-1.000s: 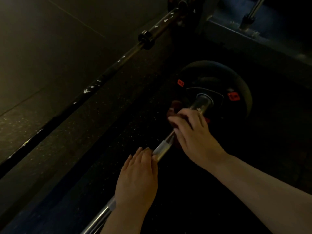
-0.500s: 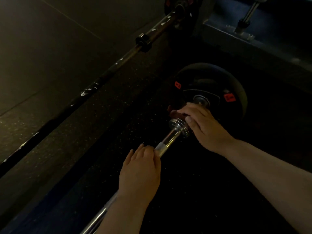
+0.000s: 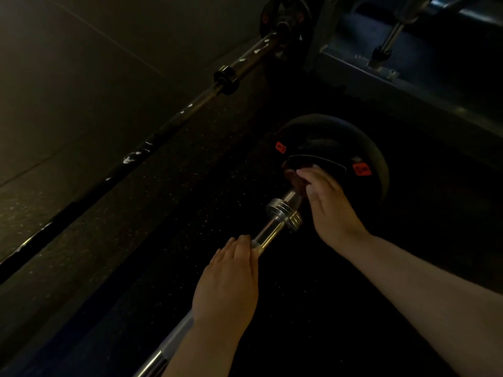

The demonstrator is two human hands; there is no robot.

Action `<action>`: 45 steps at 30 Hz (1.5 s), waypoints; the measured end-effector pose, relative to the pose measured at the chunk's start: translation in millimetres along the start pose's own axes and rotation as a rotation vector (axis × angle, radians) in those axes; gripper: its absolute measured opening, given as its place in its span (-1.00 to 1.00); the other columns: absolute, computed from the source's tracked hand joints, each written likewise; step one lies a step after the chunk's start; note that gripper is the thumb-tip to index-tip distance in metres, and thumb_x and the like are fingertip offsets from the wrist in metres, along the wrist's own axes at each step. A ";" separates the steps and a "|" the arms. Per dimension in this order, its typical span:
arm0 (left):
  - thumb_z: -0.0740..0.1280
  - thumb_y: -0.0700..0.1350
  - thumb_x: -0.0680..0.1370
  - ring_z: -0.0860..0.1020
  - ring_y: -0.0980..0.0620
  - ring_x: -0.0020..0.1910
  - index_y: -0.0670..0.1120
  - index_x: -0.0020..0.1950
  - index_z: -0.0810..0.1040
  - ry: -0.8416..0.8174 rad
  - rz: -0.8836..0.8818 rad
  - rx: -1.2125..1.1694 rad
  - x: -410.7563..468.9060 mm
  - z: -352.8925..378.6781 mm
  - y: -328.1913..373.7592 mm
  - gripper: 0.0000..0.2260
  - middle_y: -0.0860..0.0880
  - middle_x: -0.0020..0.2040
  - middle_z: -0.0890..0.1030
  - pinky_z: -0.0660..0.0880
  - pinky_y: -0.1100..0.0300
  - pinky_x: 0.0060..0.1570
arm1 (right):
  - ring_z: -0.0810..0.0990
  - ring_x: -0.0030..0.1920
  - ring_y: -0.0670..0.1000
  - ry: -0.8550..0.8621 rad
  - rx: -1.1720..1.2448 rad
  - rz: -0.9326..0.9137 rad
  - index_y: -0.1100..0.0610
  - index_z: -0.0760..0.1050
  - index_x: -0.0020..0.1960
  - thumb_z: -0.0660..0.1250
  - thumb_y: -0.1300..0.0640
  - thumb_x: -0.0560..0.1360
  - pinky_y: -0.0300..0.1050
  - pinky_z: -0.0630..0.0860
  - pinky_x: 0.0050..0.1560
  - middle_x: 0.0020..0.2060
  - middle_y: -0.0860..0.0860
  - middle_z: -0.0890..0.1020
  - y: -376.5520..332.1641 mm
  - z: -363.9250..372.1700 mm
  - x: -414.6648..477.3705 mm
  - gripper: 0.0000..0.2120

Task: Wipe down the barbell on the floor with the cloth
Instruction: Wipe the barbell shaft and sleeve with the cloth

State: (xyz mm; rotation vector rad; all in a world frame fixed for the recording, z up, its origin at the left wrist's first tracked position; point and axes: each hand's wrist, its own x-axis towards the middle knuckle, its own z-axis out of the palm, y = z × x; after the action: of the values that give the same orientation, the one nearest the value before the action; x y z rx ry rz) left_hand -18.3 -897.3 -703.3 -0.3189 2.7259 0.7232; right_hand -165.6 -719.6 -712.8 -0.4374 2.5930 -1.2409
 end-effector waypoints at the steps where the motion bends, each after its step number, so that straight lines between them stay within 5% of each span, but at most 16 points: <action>1: -0.13 0.13 0.69 0.14 0.14 0.54 0.09 0.58 0.10 0.003 -0.005 0.006 1.1 -0.9 0.9 -0.54 0.07 0.58 0.20 0.03 0.22 0.48 | 0.07 0.55 -0.22 -0.002 0.033 0.000 -0.16 0.34 0.49 0.01 0.10 0.73 -0.29 0.15 0.44 0.55 -0.18 0.20 -2.0 8.4 -7.0 -0.61; 3: -0.12 0.13 0.69 0.14 0.14 0.54 0.09 0.58 0.10 0.008 -0.017 0.034 1.2 -1.9 2.3 -0.55 0.08 0.58 0.19 0.02 0.23 0.47 | 0.05 0.53 -0.34 -0.083 0.015 -0.073 -0.19 0.34 0.48 0.01 0.09 0.73 -0.44 0.14 0.36 0.52 -0.25 0.20 -1.1 15.5 -22.3 -0.61; 6: -0.14 0.13 0.68 0.13 0.14 0.55 0.10 0.58 0.08 0.010 -0.017 0.038 -3.4 -2.2 1.0 -0.54 0.09 0.58 0.17 -0.03 0.26 0.45 | 0.05 0.56 -0.28 -0.152 -0.125 -0.192 -0.19 0.27 0.53 0.03 0.10 0.72 -0.35 0.14 0.41 0.54 -0.23 0.22 12.7 1.7 -19.0 -0.59; 9: -0.13 0.13 0.68 0.13 0.15 0.54 0.10 0.57 0.13 0.005 0.001 0.017 -3.0 -0.3 -2.9 -0.55 0.08 0.57 0.22 -0.07 0.27 0.45 | 0.07 0.53 -0.30 0.048 -0.014 -0.072 -0.12 0.27 0.54 0.02 0.11 0.72 -0.29 0.15 0.46 0.56 -0.15 0.21 14.5 3.5 -6.3 -0.59; 13: -0.06 0.05 0.71 0.12 0.07 0.56 0.01 0.58 0.13 0.026 -0.019 0.151 10.3 2.7 9.3 -0.57 -0.01 0.58 0.21 -0.04 0.14 0.51 | 0.15 0.40 -0.47 0.114 0.047 -0.042 -0.10 0.39 0.47 0.06 0.14 0.71 -0.62 0.19 0.24 0.48 -0.15 0.34 -1.8 33.8 -28.7 -0.62; 15: -0.06 0.04 0.71 0.10 0.04 0.57 -0.03 0.60 0.08 0.062 0.006 0.188 20.0 4.0 19.2 -0.55 -0.04 0.60 0.17 -0.08 0.12 0.50 | 0.20 0.47 -0.28 0.046 -0.068 -0.145 -0.11 0.39 0.47 0.10 0.11 0.71 -0.57 0.16 0.30 0.45 -0.17 0.38 1.9 28.5 -31.8 -0.63; 18: -0.08 0.05 0.71 0.05 0.05 0.58 -0.02 0.61 0.01 0.043 0.037 0.118 26.3 4.6 22.0 -0.54 -0.02 0.61 0.11 -0.11 0.17 0.46 | 0.22 0.50 -0.14 0.045 -0.241 -0.208 -0.13 0.32 0.51 0.06 0.05 0.71 -0.19 0.21 0.47 0.47 -0.15 0.37 17.5 5.7 -9.1 -0.61; 23: -0.10 0.07 0.71 0.01 0.08 0.58 0.01 0.61 -0.10 0.072 0.041 0.124 21.3 8.1 21.0 -0.52 0.00 0.62 0.04 -0.08 0.19 0.46 | 0.10 0.53 -0.28 0.078 -0.027 -0.073 -0.12 0.33 0.51 0.03 0.12 0.71 -0.49 0.16 0.33 0.51 -0.20 0.28 0.8 23.7 -24.0 -0.60; 26: -0.12 0.09 0.70 0.04 0.09 0.58 0.02 0.61 -0.08 0.057 0.031 0.109 22.0 7.6 21.4 -0.52 0.01 0.62 0.07 -0.03 0.18 0.49 | 0.07 0.54 -0.29 -0.060 -0.080 -0.168 -0.13 0.33 0.50 0.03 0.12 0.72 -0.49 0.15 0.37 0.48 -0.26 0.28 3.5 19.0 -29.5 -0.60; 32: -0.13 0.11 0.70 0.12 0.09 0.56 0.05 0.60 -0.04 0.049 0.056 0.090 23.0 4.3 16.4 -0.53 0.04 0.60 0.14 0.04 0.20 0.47 | 0.12 0.56 -0.07 -0.057 -0.278 -0.097 -0.02 0.38 0.47 0.00 0.12 0.72 -0.14 0.18 0.49 0.49 -0.07 0.32 -10.9 6.5 23.1 -0.63; 39: -0.12 0.11 0.70 0.17 0.10 0.55 0.06 0.61 0.00 0.037 0.053 0.041 21.4 4.1 15.6 -0.53 0.05 0.60 0.16 0.11 0.18 0.48 | 0.04 0.55 -0.25 0.061 -0.200 -0.215 -0.01 0.31 0.52 0.05 0.07 0.70 -0.33 0.15 0.41 0.48 -0.25 0.21 34.9 11.8 -19.6 -0.60; 42: -0.12 0.12 0.70 0.21 0.09 0.53 0.07 0.60 0.03 0.044 0.045 0.025 21.8 6.5 15.5 -0.53 0.04 0.59 0.20 0.20 0.14 0.49 | 0.17 0.49 -0.16 0.135 -0.173 -0.181 0.00 0.32 0.50 0.07 0.09 0.71 -0.28 0.20 0.42 0.46 -0.13 0.30 31.5 11.6 -2.0 -0.63; 45: -0.13 0.12 0.69 0.22 0.08 0.53 0.07 0.60 0.03 0.044 0.030 0.043 25.6 7.3 16.5 -0.53 0.03 0.58 0.21 0.22 0.12 0.49 | 0.15 0.47 -0.34 0.202 0.035 -0.062 -0.08 0.26 0.53 0.04 0.07 0.72 -0.43 0.17 0.39 0.47 -0.21 0.25 14.5 25.9 -3.5 -0.62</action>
State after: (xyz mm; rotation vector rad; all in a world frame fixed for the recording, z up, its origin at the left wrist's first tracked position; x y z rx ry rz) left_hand -45.1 -883.0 -710.8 -0.2878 2.7894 0.6725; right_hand -156.1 -728.2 -739.8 -0.4075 2.7374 -1.4161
